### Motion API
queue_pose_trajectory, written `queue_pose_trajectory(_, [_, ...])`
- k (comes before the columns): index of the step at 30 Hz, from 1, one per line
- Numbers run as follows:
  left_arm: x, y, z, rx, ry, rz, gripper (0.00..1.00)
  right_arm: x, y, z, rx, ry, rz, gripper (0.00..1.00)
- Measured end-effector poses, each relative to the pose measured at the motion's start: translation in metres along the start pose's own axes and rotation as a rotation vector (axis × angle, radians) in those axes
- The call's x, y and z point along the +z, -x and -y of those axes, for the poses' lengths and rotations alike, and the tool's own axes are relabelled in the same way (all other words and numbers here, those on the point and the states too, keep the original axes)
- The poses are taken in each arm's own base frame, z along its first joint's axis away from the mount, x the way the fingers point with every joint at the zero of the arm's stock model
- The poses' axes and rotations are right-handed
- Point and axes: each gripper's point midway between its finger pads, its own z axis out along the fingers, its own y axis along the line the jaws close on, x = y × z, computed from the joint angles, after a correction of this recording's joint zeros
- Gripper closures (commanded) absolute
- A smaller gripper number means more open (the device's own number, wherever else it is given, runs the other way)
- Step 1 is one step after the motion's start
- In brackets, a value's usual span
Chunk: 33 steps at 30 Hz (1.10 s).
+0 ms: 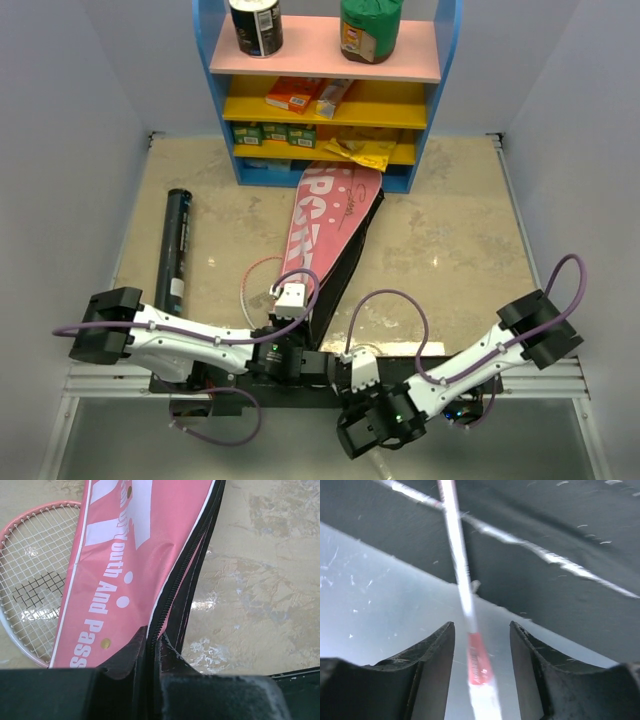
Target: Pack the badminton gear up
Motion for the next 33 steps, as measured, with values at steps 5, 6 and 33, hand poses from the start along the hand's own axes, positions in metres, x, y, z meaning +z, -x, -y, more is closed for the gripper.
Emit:
queue_pose_trajectory(5, [0.004, 0.003, -0.003, 0.001, 0.018, 0.004, 1.00, -0.011, 0.022, 0.015, 0.068, -0.003, 0.014, 0.46])
queue_pose_trajectory(6, [0.005, 0.003, -0.004, 0.001, 0.022, 0.005, 1.00, -0.012, 0.027, 0.016, 0.082, 0.001, 0.022, 0.46])
queue_pose_trajectory(33, [0.011, 0.051, -0.028, 0.154, -0.189, 0.010, 1.00, 0.058, 0.115, -0.010, -0.055, 0.039, 0.213, 0.46])
